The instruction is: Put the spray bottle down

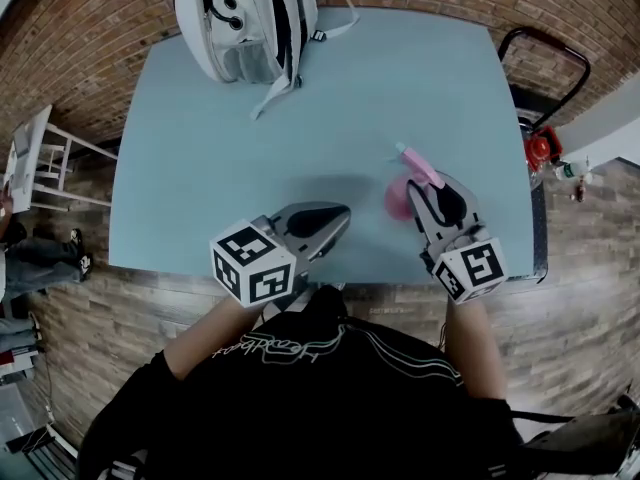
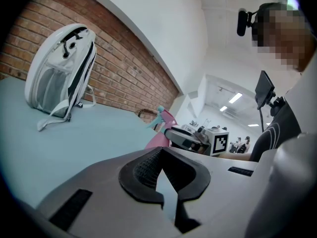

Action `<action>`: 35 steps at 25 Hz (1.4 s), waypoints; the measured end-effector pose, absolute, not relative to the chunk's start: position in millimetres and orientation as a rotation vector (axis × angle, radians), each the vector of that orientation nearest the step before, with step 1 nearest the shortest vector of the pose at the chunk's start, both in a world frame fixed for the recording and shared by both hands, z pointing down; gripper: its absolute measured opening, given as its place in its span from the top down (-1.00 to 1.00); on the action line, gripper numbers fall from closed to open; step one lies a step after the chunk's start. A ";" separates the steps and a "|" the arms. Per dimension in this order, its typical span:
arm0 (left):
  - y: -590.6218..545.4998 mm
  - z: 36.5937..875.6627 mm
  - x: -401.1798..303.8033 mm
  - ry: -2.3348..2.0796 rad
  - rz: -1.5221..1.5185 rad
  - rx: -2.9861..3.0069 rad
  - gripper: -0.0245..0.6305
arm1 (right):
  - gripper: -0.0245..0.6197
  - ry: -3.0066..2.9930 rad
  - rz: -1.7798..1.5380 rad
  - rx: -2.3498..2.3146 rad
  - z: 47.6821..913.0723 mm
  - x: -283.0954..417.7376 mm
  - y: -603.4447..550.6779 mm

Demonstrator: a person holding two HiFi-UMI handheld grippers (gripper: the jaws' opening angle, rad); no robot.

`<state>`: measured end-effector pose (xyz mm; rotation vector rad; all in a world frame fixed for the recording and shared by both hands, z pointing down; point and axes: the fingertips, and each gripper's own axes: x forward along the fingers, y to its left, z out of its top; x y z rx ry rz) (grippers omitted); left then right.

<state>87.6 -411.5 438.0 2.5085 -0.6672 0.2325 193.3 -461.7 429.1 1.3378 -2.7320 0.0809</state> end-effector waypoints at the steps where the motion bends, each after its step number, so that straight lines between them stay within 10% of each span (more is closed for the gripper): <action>1: -412.4 439.6 86.6 -0.668 0.234 2.505 0.90 | 0.52 -2.732 0.080 1.343 431.3 192.5 -464.1; 35: -409.7 459.7 87.4 -0.655 0.252 2.458 0.90 | 0.52 -2.678 0.026 1.372 469.1 189.8 -459.3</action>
